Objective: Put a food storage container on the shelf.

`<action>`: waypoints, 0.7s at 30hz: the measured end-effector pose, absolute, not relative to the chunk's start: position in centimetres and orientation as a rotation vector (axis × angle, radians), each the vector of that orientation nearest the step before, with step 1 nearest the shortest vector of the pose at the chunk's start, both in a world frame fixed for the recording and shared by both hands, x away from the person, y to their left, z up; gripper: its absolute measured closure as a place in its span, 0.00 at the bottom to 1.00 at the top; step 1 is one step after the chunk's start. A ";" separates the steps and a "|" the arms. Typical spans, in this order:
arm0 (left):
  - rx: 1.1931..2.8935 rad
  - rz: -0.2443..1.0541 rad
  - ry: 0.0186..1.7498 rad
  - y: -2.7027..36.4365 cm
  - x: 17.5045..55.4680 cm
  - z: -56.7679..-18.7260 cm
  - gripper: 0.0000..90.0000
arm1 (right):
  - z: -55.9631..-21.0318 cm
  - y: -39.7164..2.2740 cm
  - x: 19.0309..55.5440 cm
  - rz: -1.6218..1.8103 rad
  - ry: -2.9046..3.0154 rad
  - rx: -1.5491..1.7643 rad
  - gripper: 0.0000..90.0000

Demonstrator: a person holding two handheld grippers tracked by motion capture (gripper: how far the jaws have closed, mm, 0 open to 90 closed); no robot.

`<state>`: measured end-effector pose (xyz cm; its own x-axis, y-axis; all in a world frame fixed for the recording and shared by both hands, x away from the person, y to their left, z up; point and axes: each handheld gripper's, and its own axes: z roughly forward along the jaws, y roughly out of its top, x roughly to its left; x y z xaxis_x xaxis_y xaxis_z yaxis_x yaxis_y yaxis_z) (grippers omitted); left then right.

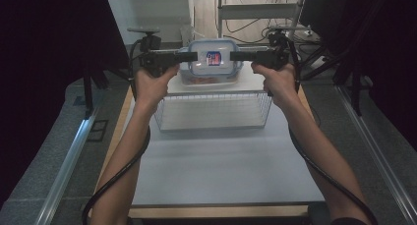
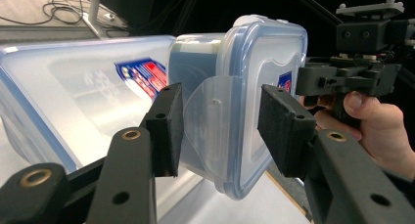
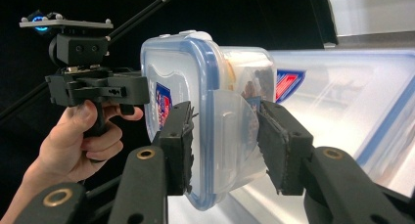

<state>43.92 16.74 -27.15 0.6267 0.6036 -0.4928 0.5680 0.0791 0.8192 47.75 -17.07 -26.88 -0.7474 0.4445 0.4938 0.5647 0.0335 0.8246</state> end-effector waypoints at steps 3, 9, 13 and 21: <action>1.557 0.030 1.023 16.7 44.7 -27.0 0.59 | -26.6 -16.9 48.6 -1.821 -2.165 -1.087 0.64; 1.541 0.017 1.055 16.9 45.8 -27.4 0.58 | -26.8 -16.6 50.1 -1.799 -2.145 -1.109 0.64; 1.539 0.014 1.068 17.0 46.1 -27.6 0.58 | -26.9 -16.4 50.6 -1.794 -2.141 -1.116 0.63; 1.565 0.066 1.086 16.6 46.3 -27.3 0.56 | -27.4 -16.3 51.2 -1.804 -2.118 -1.137 0.61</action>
